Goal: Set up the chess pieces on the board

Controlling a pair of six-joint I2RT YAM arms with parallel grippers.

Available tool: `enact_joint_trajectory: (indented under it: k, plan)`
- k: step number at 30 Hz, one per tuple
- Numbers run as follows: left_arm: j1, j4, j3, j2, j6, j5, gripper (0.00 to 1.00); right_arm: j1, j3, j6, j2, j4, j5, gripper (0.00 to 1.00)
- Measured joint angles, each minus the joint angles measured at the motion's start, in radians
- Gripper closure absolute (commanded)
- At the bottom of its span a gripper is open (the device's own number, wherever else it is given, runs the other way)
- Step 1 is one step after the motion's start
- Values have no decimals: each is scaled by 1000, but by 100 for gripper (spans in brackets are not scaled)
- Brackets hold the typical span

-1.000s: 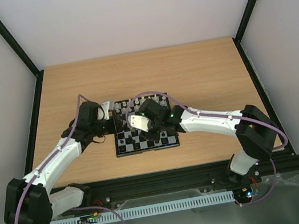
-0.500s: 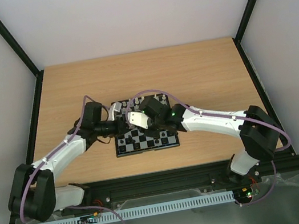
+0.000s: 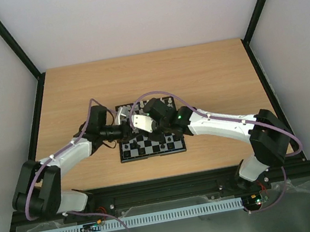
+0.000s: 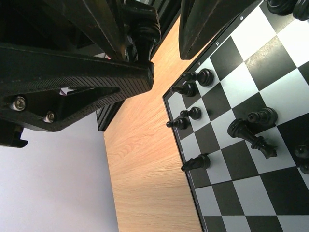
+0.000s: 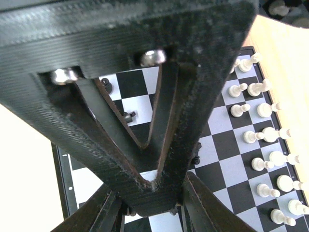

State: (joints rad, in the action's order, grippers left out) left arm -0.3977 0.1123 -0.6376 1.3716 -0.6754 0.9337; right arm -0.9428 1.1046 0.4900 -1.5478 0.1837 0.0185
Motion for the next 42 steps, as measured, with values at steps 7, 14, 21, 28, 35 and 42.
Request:
enact_joint_trajectory:
  k: [7, 14, 21, 28, 35, 42]
  plan:
    - [-13, 29, 0, 36, 1, 46, 81, 0, 0, 0, 0, 22, 31, 69]
    - [-23, 52, 0, 56, 6, 64, 90, 0, 0, -2, 1, 43, 41, 69]
    - [-33, 77, 0, 58, 1, 67, 93, 7, 0, -7, 15, 50, 49, 58]
    - [-42, 88, 0, 33, -8, 7, 93, 64, 2, -23, 64, 63, 127, 46]
    - [-65, 67, 1, -64, 37, -241, 93, 177, -1, -50, 158, 119, 239, 46]
    - [-299, 127, 139, -206, 140, -865, 93, 262, -95, -131, 256, 97, 273, 46]
